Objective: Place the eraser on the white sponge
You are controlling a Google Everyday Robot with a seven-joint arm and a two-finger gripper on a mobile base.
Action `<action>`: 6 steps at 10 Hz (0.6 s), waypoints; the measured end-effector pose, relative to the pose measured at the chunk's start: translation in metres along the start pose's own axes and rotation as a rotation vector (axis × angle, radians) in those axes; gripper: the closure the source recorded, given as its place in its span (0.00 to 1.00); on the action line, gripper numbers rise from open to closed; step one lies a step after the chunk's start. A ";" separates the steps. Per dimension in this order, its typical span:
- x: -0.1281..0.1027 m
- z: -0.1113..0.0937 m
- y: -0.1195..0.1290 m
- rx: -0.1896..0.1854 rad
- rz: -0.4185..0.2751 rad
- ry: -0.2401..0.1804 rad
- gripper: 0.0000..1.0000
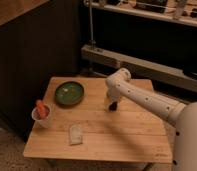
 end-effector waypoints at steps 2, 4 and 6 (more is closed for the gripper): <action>0.002 -0.001 0.004 0.000 0.014 -0.003 0.27; 0.008 -0.002 0.012 -0.021 0.068 -0.006 0.20; 0.012 -0.006 0.015 -0.065 0.088 0.031 0.20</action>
